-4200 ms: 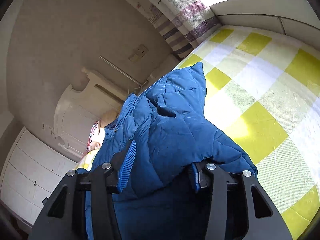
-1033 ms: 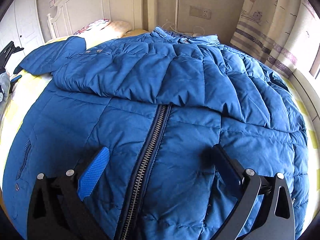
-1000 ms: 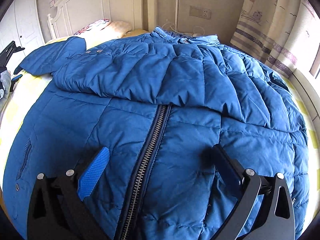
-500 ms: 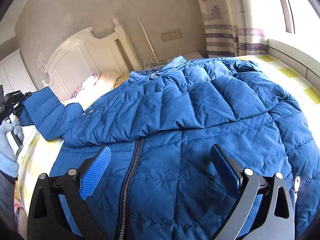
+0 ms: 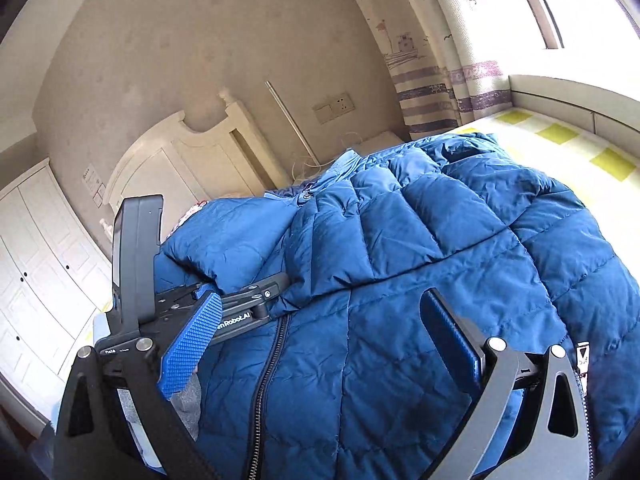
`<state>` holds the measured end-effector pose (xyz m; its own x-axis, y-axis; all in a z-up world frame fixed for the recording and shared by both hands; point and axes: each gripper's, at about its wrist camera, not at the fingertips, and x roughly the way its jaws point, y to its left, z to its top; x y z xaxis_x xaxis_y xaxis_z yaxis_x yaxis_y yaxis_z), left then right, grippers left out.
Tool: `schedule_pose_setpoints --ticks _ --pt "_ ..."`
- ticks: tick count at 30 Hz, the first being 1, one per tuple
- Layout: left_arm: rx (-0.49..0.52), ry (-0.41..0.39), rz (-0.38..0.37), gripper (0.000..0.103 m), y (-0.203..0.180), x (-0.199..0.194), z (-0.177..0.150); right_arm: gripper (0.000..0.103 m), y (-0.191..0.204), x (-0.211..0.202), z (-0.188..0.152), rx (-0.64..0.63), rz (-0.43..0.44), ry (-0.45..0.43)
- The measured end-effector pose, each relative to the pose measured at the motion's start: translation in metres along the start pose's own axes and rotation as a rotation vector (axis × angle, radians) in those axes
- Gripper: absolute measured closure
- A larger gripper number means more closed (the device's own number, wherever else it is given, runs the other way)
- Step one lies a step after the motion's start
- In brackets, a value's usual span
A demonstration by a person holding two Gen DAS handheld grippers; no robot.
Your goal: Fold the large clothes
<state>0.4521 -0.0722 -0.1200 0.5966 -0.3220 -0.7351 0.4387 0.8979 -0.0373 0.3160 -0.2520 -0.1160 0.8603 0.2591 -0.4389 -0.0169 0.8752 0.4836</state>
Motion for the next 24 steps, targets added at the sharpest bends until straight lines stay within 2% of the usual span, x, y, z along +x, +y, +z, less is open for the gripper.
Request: schedule_pose_setpoints --ticks 2,4,5,6,7,8,9,11,12,14,16,18,20,22,23,24 --pt "0.01 -0.031 0.0 0.033 0.003 -0.021 -0.003 0.007 -0.002 0.0 0.001 0.005 0.004 -0.002" --pt "0.003 -0.137 0.009 0.027 0.012 -0.058 -0.008 0.007 -0.003 -0.001 0.001 0.01 0.012 -0.009" --pt "-0.035 -0.201 -0.017 0.019 0.021 -0.079 -0.007 0.007 -0.004 -0.001 0.001 0.011 0.014 -0.011" --pt "-0.097 -0.265 -0.045 0.012 0.035 -0.099 -0.012 0.007 -0.004 -0.002 0.0 0.013 0.016 -0.012" --pt "-0.178 -0.322 -0.054 0.01 0.053 -0.115 -0.019 0.007 -0.004 -0.002 0.001 0.013 0.018 -0.012" --pt "-0.271 -0.361 -0.036 0.009 0.072 -0.127 -0.027 0.007 -0.004 -0.003 0.001 0.013 0.019 -0.013" --pt "-0.373 -0.376 0.018 0.009 0.093 -0.131 -0.036 0.007 -0.004 -0.003 0.001 0.012 0.019 -0.012" --pt "-0.57 -0.334 0.112 0.015 0.134 -0.129 -0.052 0.007 -0.003 -0.002 0.001 0.008 0.017 -0.009" --pt "-0.645 -0.286 0.133 0.027 0.15 -0.121 -0.061 0.007 -0.002 -0.002 0.001 0.005 0.016 -0.008" --pt "-0.709 -0.181 0.16 0.038 0.17 -0.108 -0.072 0.007 -0.002 -0.001 0.001 0.003 0.016 -0.007" --pt "-0.705 -0.137 0.151 0.039 0.174 -0.103 -0.076 0.007 -0.002 -0.001 0.001 0.003 0.013 -0.004" --pt "-0.654 -0.102 0.186 0.038 0.167 -0.095 -0.067 0.007 -0.002 0.0 0.001 0.001 0.01 0.0" --pt "-0.609 -0.064 0.245 0.037 0.163 -0.085 -0.056 0.007 -0.001 0.002 0.001 -0.002 0.008 0.006" --pt "-0.579 0.027 0.375 0.033 0.166 -0.067 -0.053 0.007 0.0 0.002 0.001 -0.004 0.007 0.009" --pt "-0.577 0.042 0.402 0.029 0.167 -0.059 -0.055 0.007 0.0 0.002 0.0 -0.006 0.009 0.012" --pt "-0.59 0.043 0.4 0.029 0.169 -0.058 -0.059 0.007 0.0 0.003 0.0 -0.007 0.011 0.016"
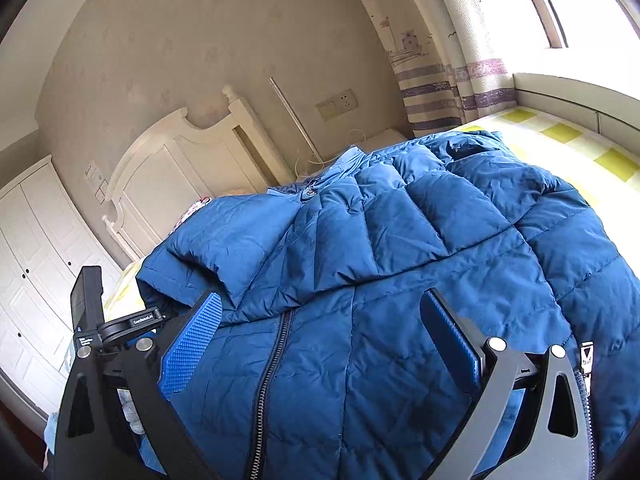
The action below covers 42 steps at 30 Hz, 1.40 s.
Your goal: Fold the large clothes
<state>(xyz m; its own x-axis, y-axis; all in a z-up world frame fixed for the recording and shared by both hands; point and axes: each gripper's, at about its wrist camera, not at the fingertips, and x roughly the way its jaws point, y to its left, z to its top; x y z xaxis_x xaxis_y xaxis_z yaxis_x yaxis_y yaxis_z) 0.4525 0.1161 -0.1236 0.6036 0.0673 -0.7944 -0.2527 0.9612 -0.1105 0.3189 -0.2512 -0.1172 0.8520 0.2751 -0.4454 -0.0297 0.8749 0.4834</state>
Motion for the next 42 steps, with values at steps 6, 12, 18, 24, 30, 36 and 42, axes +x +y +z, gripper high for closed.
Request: schedule_pose_setpoints --ticks 6,12,18,24,30,36,42 --pt "-0.102 -0.055 -0.092 0.026 0.026 -0.008 -0.007 0.008 0.014 0.012 0.003 -0.061 -0.075 0.068" --pt "-0.116 -0.05 -0.105 0.026 0.027 -0.004 -0.005 0.011 0.102 0.052 0.018 -0.452 -0.141 0.109" --pt "-0.117 -0.06 -0.093 0.024 0.025 -0.008 -0.007 0.021 0.168 0.143 0.011 -0.805 -0.269 0.263" --pt "-0.064 -0.123 -0.027 0.024 0.01 -0.026 -0.013 0.062 0.175 0.17 0.011 -0.904 -0.279 0.268" --pt "-0.091 -0.162 -0.066 0.024 0.015 -0.034 -0.013 0.079 0.085 0.079 0.09 -0.285 -0.057 -0.002" --pt "-0.112 -0.24 -0.077 0.024 0.019 -0.047 -0.014 0.073 -0.075 0.058 0.077 0.258 -0.051 0.064" --pt "-0.315 -0.384 -0.034 0.015 0.06 -0.07 -0.018 0.061 -0.096 0.066 0.063 0.342 0.036 0.084"
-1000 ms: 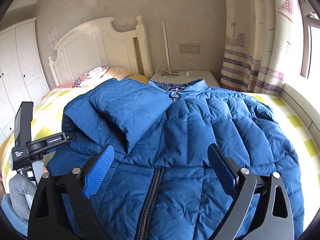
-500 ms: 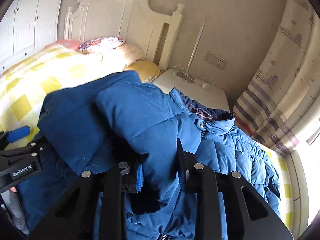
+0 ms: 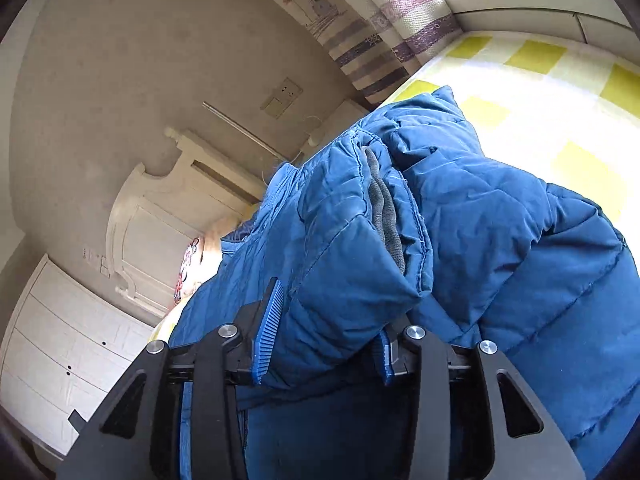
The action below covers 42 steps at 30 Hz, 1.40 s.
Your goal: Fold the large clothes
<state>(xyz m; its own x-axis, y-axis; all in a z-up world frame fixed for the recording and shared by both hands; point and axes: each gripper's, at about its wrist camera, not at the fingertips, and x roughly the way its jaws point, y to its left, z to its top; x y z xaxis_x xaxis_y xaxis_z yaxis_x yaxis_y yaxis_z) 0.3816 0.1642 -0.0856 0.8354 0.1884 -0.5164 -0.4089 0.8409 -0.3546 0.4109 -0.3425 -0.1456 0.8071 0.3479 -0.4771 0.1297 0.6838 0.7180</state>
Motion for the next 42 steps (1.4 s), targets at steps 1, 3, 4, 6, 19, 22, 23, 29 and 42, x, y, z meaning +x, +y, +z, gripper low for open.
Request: schedule_pose_setpoints --ticks 1,3,4,6,19,22,23,29,42 --pt "-0.02 -0.01 0.012 0.015 0.005 0.0 0.002 0.061 0.002 0.003 -0.001 -0.012 -0.006 0.009" --pt "-0.01 -0.01 0.024 0.015 0.004 0.0 0.002 0.061 0.003 0.002 -0.001 -0.024 -0.006 0.006" --pt "0.017 -0.011 0.028 0.015 -0.001 0.0 0.001 0.061 0.003 0.002 -0.002 -0.027 0.005 0.002" --pt "0.086 -0.016 0.031 0.014 -0.014 0.0 -0.001 0.074 0.006 -0.003 -0.002 -0.052 -0.004 -0.022" --pt "0.106 -0.002 0.028 0.009 -0.017 0.004 -0.003 0.053 0.047 -0.06 -0.008 -0.217 -0.321 -0.252" --pt "0.109 0.003 0.028 0.009 -0.017 0.004 -0.003 0.053 0.078 -0.041 -0.002 -0.444 -0.37 -0.227" --pt "0.106 0.003 0.028 0.009 -0.016 0.004 -0.003 0.053 0.084 -0.029 -0.003 -0.515 -0.373 -0.194" --pt "0.112 0.005 0.03 0.009 -0.02 0.004 -0.003 0.045 0.058 0.042 -0.013 -0.62 -0.489 0.081" --pt "0.614 0.292 -0.017 0.007 -0.161 0.061 -0.068 0.042 0.058 0.039 -0.011 -0.601 -0.446 0.065"
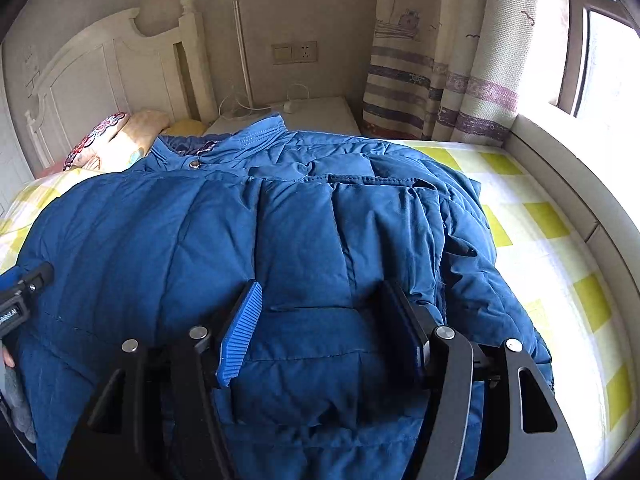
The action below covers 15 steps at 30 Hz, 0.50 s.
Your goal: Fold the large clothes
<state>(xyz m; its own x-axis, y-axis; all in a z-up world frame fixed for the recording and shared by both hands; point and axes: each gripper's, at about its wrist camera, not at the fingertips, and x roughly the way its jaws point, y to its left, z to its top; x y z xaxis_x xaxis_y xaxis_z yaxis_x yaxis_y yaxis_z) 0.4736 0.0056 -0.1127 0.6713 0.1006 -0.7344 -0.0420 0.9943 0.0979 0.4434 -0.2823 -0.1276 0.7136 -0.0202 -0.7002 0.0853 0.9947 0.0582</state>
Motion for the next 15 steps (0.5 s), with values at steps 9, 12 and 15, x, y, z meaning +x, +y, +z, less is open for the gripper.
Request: schedule_pose_setpoints --ticks 9,12,15 --pt "-0.106 -0.067 -0.103 0.005 0.002 -0.022 0.057 0.042 -0.001 0.0 0.001 0.007 0.006 0.003" --pt "-0.042 -0.059 -0.11 0.005 -0.036 -0.014 0.071 0.042 -0.001 0.0 0.001 0.008 0.008 0.004" --pt "0.066 -0.058 -0.118 0.004 -0.086 -0.002 0.072 0.042 -0.001 0.0 0.001 0.009 0.01 0.003"
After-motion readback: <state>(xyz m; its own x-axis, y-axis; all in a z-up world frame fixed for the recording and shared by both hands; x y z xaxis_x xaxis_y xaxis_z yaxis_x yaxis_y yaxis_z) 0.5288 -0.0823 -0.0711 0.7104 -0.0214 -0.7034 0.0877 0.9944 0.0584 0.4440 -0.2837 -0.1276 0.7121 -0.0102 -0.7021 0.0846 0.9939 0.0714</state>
